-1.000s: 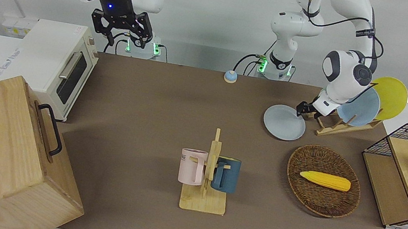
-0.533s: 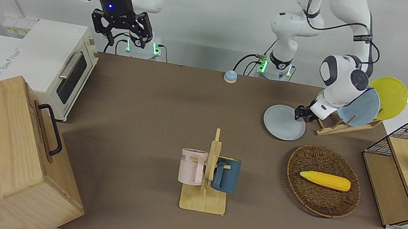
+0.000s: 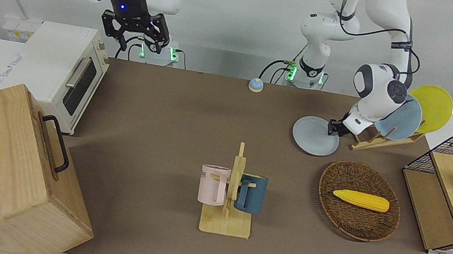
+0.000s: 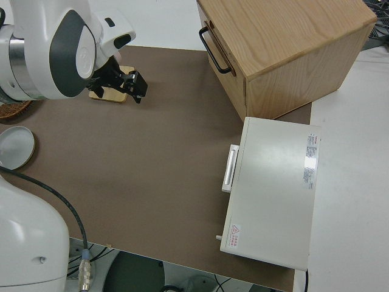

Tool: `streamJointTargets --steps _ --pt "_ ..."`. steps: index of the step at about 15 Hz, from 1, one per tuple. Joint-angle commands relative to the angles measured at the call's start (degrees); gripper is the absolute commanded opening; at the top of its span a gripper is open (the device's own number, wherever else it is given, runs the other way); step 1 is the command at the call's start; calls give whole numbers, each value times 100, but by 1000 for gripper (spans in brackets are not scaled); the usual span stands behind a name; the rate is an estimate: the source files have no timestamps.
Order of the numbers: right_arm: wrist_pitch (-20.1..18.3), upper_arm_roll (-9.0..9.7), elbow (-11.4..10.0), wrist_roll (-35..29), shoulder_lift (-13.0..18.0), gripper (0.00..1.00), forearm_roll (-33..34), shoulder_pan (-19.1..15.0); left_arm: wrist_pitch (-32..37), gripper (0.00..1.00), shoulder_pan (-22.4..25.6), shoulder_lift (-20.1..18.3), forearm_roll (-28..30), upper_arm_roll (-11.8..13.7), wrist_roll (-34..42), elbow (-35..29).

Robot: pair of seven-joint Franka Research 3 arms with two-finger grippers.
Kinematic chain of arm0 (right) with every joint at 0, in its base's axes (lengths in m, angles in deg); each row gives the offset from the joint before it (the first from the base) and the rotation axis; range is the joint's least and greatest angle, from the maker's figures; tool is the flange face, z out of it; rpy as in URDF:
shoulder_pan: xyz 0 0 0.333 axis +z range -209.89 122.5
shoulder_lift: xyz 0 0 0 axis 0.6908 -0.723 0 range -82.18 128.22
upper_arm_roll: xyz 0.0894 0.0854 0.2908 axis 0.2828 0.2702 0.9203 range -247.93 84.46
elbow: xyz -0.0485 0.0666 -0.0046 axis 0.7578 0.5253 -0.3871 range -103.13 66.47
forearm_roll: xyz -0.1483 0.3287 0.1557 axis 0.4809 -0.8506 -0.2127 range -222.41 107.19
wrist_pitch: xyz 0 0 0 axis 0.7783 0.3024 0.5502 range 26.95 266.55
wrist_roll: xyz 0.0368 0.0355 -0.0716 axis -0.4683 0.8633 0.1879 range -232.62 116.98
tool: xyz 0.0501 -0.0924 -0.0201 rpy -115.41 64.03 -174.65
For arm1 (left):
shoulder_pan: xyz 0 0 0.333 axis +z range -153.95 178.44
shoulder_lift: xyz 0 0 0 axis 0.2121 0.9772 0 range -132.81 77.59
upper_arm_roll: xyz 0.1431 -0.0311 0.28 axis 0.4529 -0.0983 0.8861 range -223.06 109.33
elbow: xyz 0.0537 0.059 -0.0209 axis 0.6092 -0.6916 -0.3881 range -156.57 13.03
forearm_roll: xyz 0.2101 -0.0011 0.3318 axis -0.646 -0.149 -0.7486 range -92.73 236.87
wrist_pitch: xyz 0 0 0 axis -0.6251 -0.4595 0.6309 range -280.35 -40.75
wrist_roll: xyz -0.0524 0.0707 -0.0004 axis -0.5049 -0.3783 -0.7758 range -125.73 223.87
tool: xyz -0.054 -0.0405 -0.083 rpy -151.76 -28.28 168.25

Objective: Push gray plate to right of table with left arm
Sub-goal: 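Press the left gripper against the gray plate's rim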

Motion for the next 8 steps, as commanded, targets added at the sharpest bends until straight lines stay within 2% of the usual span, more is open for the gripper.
streamJointTargets --steps 1,5,8 --pt "-31 23 81 -12 -36 996 -92 -37 -151 0 -16 34 122 -42 33 -92" --pt "-31 23 81 -12 -36 996 -92 -37 -151 0 -25 34 166 -68 -28 -92" --pt "-31 23 81 -12 -36 996 -92 -37 -195 0 -235 34 175 -121 -379 -92"
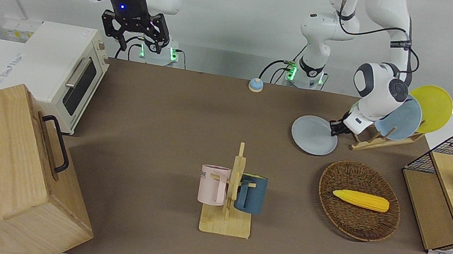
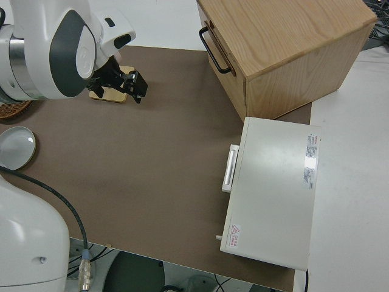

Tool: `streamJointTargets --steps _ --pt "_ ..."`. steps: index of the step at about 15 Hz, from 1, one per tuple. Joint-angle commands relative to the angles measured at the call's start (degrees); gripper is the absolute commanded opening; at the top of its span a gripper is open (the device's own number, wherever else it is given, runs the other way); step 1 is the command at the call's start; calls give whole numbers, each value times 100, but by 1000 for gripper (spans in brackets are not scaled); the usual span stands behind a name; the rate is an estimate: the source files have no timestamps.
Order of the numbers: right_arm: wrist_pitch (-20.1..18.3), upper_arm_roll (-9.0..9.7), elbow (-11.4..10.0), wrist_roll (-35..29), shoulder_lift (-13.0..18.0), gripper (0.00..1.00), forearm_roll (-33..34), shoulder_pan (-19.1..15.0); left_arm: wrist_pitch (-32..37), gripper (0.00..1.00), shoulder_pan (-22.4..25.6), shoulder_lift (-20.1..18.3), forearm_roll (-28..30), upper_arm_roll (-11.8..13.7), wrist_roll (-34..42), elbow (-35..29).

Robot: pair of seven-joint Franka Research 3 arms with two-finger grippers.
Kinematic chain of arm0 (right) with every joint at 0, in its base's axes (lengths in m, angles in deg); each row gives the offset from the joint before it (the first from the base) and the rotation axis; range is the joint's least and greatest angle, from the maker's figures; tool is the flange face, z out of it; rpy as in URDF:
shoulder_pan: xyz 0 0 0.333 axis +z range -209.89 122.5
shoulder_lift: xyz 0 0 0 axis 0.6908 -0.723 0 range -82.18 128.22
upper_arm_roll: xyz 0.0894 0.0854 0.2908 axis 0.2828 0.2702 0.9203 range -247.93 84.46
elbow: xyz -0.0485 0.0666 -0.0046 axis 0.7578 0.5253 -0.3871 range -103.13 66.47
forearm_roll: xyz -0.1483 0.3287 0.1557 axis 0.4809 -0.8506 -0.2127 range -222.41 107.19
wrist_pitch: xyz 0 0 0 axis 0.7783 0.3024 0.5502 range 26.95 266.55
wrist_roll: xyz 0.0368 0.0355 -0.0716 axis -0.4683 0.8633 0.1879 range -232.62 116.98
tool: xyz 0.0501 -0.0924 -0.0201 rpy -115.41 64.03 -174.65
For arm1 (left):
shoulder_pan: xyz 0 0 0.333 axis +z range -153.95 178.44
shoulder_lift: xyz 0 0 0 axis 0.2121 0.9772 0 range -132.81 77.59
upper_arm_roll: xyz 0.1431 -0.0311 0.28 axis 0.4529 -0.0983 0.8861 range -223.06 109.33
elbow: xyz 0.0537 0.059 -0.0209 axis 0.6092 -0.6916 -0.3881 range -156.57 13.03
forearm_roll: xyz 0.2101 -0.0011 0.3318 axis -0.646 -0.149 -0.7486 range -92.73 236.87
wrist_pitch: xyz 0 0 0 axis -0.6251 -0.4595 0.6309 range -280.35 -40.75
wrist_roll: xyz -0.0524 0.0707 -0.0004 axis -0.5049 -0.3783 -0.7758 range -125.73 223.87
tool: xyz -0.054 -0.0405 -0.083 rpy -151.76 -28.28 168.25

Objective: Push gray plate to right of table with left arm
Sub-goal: 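Press the left gripper against the gray plate's rim, then push the gray plate with the left gripper toward the right arm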

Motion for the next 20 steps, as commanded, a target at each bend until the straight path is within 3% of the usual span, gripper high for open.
streamJointTargets --steps 1,20 --pt "-31 23 81 -12 -36 996 -92 -37 -185 0 -322 70 88 -53 -442 -90" --pt "-31 23 81 -12 -36 996 -92 -37 -457 0 -2097 97 466 -53 -2103 -73"
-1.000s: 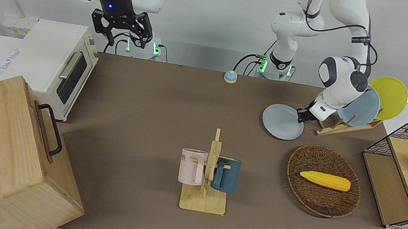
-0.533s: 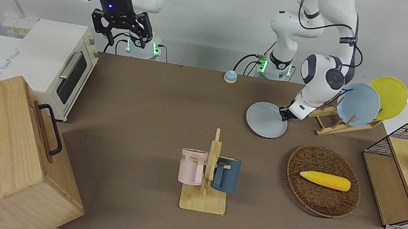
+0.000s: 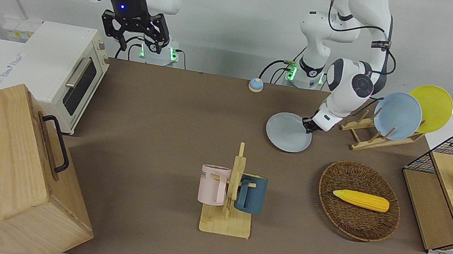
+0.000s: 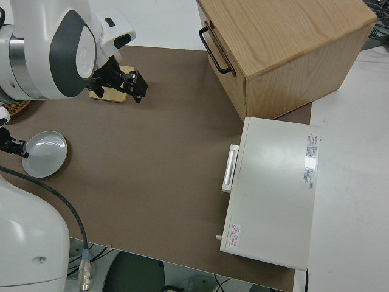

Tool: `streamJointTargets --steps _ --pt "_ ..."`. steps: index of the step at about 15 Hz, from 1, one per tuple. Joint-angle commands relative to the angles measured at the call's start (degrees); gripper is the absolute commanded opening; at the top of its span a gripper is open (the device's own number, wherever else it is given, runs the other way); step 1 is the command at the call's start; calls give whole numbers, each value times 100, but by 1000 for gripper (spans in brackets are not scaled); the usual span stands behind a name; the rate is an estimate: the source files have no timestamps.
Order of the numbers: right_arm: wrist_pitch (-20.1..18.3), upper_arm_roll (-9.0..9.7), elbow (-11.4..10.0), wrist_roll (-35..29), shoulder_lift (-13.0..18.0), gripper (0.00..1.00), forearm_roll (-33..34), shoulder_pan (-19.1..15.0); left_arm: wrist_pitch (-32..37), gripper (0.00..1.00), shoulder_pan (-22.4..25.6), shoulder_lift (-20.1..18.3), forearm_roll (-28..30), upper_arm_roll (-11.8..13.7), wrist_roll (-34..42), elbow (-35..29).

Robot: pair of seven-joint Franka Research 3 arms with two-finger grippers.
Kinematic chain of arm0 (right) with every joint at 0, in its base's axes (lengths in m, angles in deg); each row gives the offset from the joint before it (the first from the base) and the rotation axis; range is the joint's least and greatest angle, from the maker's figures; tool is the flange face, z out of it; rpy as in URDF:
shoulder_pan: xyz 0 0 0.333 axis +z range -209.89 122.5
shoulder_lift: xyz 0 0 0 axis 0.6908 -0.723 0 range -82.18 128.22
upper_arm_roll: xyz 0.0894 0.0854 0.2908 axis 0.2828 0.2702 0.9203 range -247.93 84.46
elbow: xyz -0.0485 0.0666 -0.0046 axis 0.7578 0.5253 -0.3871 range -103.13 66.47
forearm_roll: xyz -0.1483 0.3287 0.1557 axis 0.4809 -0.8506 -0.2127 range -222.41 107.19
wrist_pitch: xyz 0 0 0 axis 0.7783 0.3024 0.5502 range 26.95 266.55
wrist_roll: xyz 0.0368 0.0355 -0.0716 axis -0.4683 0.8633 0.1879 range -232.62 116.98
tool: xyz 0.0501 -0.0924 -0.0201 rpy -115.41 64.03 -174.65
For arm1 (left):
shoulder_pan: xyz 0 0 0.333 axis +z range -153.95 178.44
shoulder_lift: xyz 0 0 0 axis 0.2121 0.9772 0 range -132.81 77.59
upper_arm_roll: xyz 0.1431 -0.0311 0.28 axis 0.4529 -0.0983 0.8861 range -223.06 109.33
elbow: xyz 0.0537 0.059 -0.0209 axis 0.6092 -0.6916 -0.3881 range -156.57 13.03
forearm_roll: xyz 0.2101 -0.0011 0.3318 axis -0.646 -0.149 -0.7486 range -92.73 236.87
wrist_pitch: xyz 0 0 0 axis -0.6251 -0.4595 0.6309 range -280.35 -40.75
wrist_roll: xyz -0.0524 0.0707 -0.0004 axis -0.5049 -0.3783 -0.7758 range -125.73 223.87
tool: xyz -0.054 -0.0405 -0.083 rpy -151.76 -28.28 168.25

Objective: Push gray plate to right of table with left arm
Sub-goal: 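Push the gray plate with the left gripper toward the right arm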

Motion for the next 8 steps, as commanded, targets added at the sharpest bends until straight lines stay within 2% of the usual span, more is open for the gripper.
streamJointTargets --steps 1,8 --pt "-31 23 81 -12 -36 996 -92 -37 -278 0 -441 84 112 48 -447 -62" --pt "-31 23 81 -12 -36 996 -92 -37 -691 0 -1065 206 191 48 -1352 -27"
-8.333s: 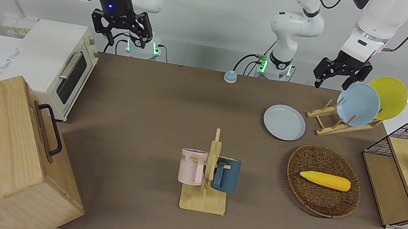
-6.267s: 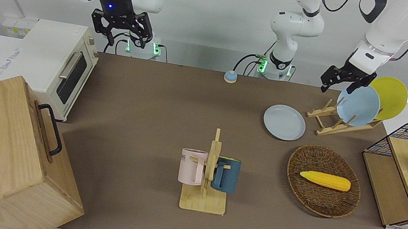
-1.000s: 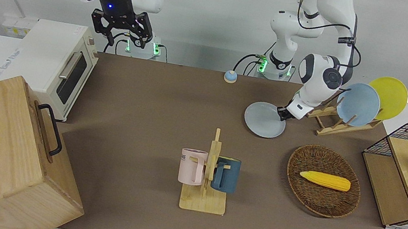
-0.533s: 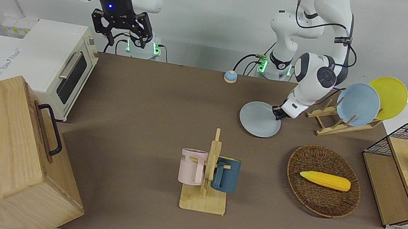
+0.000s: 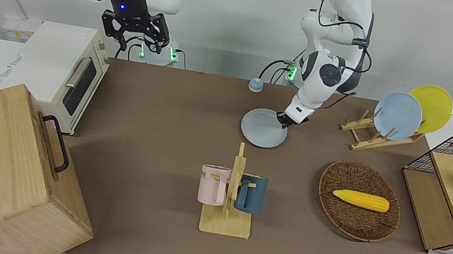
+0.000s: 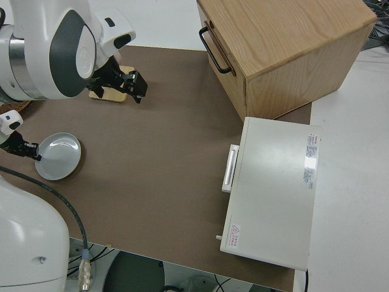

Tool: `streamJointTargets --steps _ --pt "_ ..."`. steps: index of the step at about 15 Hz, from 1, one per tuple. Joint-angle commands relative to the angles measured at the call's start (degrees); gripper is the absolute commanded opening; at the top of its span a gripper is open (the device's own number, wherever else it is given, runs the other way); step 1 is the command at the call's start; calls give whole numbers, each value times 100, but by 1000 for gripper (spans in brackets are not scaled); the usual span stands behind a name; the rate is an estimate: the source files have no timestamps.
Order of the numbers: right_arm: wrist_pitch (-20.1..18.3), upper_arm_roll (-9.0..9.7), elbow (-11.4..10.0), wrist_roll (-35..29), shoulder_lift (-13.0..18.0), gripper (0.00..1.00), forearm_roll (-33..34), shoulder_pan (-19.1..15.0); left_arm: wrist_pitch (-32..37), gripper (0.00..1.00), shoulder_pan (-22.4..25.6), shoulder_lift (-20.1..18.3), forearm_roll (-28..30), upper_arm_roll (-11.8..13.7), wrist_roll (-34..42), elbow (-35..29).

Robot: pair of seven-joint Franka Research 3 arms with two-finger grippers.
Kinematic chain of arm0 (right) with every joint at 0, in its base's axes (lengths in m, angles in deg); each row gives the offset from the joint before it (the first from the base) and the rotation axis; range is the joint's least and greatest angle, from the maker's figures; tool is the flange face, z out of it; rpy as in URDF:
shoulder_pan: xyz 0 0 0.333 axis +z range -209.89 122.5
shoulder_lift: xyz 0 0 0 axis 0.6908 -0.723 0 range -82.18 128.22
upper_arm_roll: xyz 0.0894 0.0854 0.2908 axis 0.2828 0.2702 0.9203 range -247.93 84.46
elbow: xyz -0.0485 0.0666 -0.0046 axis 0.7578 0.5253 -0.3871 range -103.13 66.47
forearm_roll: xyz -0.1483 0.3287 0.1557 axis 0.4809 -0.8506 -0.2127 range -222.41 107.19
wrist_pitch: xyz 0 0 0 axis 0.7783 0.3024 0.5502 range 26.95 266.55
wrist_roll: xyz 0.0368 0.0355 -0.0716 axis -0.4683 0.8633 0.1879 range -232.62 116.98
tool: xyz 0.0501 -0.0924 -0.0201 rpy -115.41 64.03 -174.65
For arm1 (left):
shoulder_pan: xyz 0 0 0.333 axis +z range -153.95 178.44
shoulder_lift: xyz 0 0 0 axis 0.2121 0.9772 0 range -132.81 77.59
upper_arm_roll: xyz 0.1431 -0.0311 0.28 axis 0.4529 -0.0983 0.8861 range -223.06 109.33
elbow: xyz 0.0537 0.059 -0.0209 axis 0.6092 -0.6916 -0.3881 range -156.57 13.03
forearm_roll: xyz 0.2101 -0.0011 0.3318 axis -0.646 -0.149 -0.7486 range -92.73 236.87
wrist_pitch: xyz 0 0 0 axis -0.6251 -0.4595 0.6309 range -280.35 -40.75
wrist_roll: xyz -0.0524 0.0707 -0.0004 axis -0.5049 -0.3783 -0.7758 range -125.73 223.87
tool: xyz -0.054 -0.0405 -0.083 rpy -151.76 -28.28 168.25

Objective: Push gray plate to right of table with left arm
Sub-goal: 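Push the gray plate with the left gripper toward the right arm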

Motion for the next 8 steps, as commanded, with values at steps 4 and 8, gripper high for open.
streamJointTargets --steps 4,8 --pt "-31 23 81 -12 -36 996 -92 -37 -523 0 -386 244 87 -112 -792 -1" --pt "-31 23 81 -12 -36 996 -92 -37 -629 0 -395 261 78 -331 -1135 17"
